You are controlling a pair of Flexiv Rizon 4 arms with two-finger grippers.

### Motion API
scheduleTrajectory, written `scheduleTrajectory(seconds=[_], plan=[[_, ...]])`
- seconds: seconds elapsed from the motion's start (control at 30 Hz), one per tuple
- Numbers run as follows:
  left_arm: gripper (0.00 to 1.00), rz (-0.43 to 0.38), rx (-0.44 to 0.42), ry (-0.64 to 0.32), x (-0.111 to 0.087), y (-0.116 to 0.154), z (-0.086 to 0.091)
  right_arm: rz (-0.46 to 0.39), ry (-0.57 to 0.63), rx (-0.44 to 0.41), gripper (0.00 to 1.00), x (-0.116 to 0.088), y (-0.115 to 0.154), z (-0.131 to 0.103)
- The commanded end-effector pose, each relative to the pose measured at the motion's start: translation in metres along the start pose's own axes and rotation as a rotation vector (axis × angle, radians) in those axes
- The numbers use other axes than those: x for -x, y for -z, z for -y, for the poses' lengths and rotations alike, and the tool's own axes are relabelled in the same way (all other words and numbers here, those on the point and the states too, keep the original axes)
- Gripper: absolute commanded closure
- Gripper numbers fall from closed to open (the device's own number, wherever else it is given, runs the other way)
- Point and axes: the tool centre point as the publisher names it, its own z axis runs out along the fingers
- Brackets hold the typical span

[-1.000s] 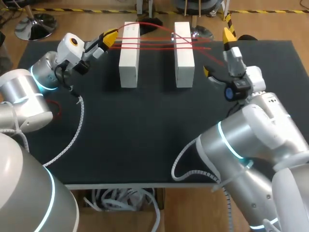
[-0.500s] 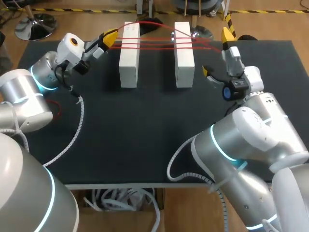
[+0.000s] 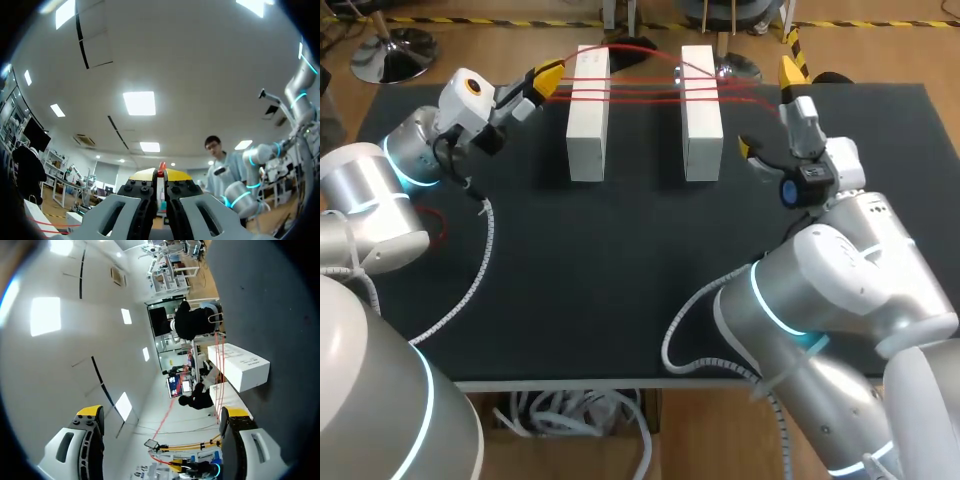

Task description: Grab the tape and strap the tape.

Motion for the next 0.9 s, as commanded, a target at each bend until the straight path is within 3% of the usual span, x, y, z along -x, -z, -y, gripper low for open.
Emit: scheduleTrajectory(seconds=[0.03, 0.33, 0.9], plan=[[1.0, -0.001, -0.002, 0.0, 0.0, 0.0, 0.0, -0.038, -0.117, 0.137, 0.0, 0.0, 0.0, 0.011], [1.0, -0.001, -0.002, 0.0, 0.0, 0.0, 0.0, -0.05, -0.219, 0.216, 0.0, -0.015, 0.004, 0.016], [1.0, -0.001, -0.002, 0.0, 0.0, 0.0, 0.0, 0.005, -0.243, 0.282, 0.0, -0.028, -0.002, 0.005]])
